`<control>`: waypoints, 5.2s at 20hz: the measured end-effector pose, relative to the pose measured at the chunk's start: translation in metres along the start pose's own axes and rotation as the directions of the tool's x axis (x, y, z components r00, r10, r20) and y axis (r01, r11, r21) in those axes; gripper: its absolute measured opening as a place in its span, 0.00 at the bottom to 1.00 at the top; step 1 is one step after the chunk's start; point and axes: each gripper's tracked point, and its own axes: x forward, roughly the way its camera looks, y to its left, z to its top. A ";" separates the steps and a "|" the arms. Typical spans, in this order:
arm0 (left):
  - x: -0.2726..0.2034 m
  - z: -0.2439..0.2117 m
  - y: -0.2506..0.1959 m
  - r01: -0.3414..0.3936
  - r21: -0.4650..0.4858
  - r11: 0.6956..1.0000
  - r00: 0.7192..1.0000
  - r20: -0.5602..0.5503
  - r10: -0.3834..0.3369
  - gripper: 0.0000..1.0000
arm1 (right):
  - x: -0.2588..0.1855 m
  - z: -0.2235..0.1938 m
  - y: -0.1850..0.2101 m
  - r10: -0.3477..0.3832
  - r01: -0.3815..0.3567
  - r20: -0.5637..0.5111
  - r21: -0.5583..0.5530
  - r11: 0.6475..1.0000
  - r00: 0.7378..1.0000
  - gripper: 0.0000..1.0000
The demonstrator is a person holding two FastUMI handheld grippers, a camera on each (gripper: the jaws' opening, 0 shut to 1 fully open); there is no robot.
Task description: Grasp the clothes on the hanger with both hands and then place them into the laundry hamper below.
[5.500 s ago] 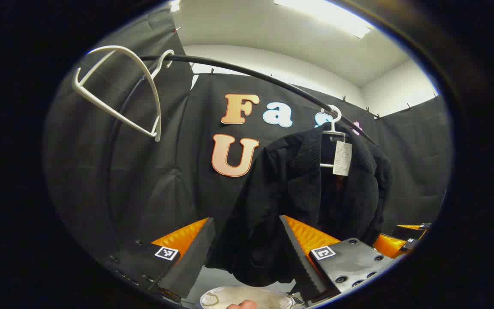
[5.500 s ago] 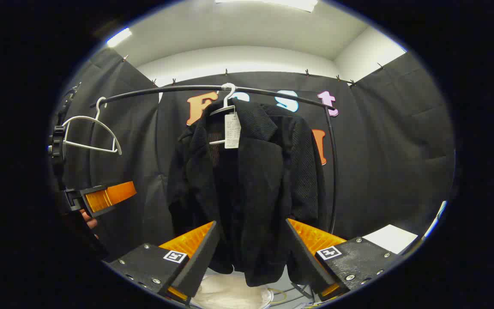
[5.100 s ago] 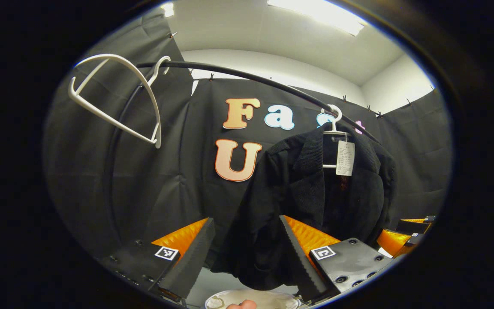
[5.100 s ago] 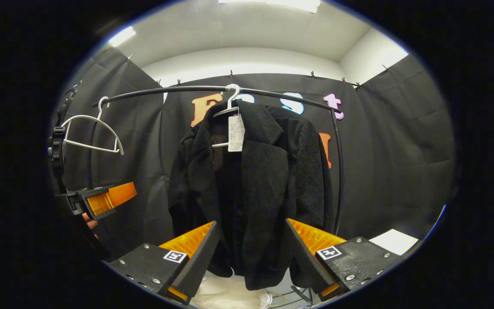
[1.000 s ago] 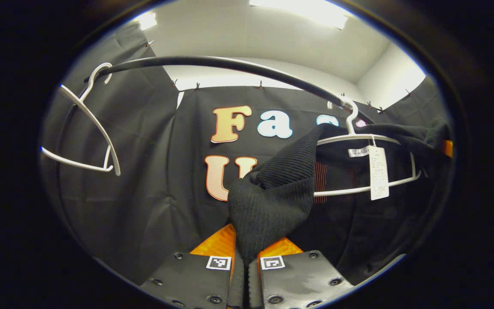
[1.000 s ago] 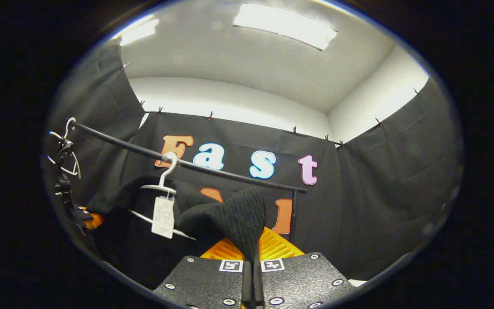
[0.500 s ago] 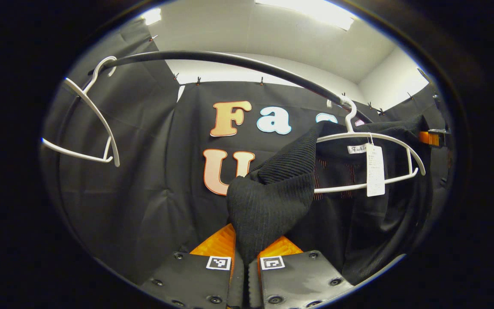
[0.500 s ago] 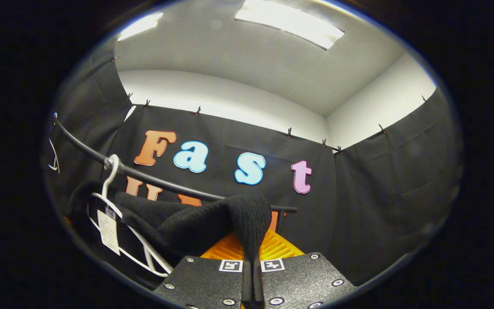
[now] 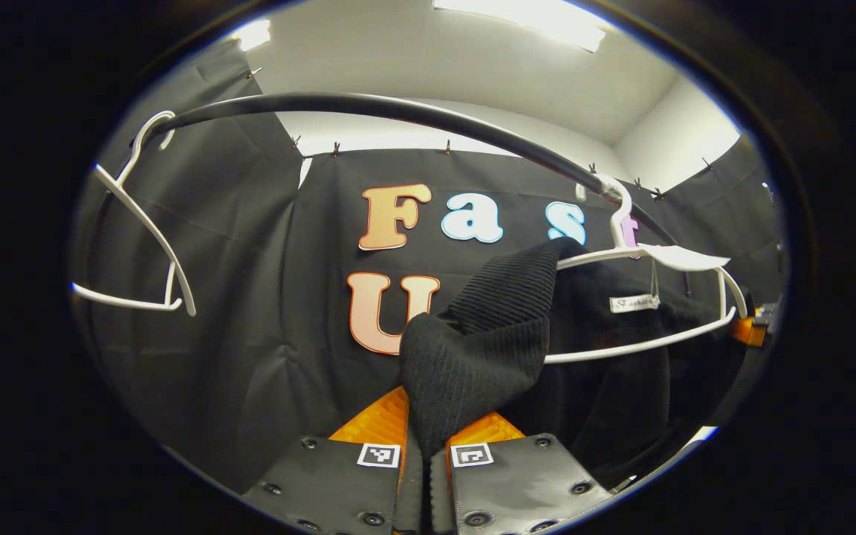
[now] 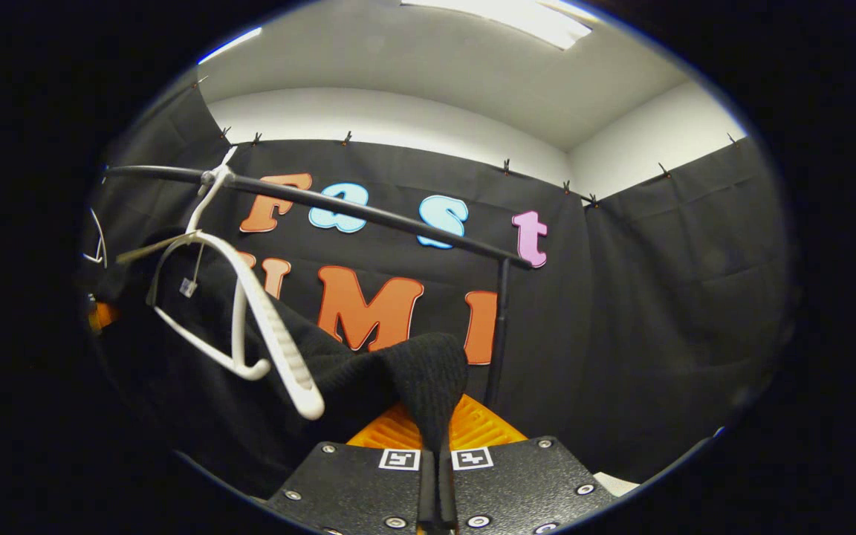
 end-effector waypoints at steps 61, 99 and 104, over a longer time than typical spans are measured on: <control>-0.219 -0.342 0.153 -0.120 0.169 0.978 0.622 -0.755 0.207 0.34 | -0.226 -0.355 0.336 0.540 -0.343 -0.624 0.418 0.841 0.565 0.28; -0.145 -0.083 0.113 -0.141 -0.003 0.990 0.952 -0.274 0.134 0.91 | -0.185 -0.132 0.221 0.362 -0.300 -0.285 0.239 0.924 0.888 0.94; -0.139 -0.037 0.105 -0.124 0.002 0.992 0.975 -0.185 0.122 0.90 | -0.181 -0.076 0.191 0.324 -0.284 -0.186 0.213 0.935 0.928 0.94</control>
